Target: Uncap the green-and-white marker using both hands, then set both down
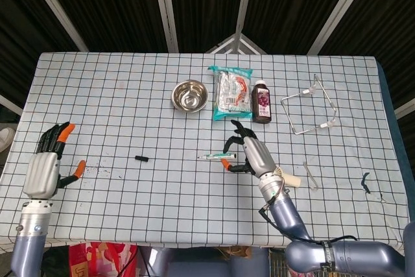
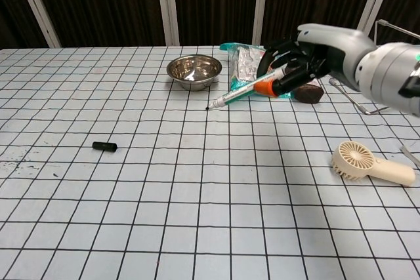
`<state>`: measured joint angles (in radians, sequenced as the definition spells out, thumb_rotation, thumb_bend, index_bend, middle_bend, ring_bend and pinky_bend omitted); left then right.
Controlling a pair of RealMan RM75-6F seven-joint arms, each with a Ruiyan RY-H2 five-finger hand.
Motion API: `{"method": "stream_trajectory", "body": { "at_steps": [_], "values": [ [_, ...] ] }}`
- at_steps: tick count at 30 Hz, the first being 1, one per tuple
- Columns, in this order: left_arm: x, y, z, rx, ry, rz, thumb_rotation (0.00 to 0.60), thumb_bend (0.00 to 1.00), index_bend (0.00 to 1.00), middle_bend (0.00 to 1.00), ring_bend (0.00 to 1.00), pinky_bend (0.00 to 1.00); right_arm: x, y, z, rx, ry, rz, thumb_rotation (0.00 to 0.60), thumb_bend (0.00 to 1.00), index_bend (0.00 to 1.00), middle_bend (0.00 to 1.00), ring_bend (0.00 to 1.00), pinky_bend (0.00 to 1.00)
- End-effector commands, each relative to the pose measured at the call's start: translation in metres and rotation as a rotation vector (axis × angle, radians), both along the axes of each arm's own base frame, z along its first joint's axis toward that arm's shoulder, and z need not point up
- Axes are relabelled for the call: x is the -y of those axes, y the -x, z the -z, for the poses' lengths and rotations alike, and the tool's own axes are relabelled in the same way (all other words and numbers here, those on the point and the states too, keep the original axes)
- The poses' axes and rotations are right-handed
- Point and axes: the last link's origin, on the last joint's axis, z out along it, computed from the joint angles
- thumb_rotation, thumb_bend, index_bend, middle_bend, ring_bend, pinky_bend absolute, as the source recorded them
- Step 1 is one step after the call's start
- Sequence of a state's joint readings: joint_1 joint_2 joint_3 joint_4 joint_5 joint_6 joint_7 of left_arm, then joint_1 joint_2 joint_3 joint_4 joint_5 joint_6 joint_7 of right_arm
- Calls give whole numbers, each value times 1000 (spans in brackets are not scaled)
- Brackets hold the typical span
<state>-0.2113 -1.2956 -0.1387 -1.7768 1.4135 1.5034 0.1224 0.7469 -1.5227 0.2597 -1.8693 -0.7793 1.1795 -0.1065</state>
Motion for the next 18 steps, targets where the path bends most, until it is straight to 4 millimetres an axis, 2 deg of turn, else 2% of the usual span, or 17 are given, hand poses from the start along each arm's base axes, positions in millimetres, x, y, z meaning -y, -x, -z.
{"method": "stream_trajectory", "body": {
  "at_steps": [1, 8, 15, 17, 18],
  "values": [
    [8, 3, -14, -11, -26, -12, 600, 492, 98, 41, 0, 0, -2, 12, 26, 1, -36, 7, 600, 603, 841, 54, 152, 49],
    [21, 5, -36, -16, -67, -9, 600, 491, 98, 41, 0, 0, 9, 36, 59, -49, -46, 14, 600, 603, 841, 54, 153, 49],
    [33, 12, -52, -24, -100, -25, 600, 492, 98, 42, 0, 0, 17, 55, 69, -69, -62, 42, 600, 601, 835, 53, 153, 49],
    [34, 12, -53, -28, -101, -25, 600, 492, 98, 42, 0, 0, 19, 57, 69, -80, -60, 47, 600, 553, 773, 44, 145, 49],
    [35, 12, -53, -30, -98, -25, 600, 492, 98, 42, 0, 0, 20, 58, 70, -88, -63, 50, 600, 497, 688, 34, 133, 43]
  ]
}}
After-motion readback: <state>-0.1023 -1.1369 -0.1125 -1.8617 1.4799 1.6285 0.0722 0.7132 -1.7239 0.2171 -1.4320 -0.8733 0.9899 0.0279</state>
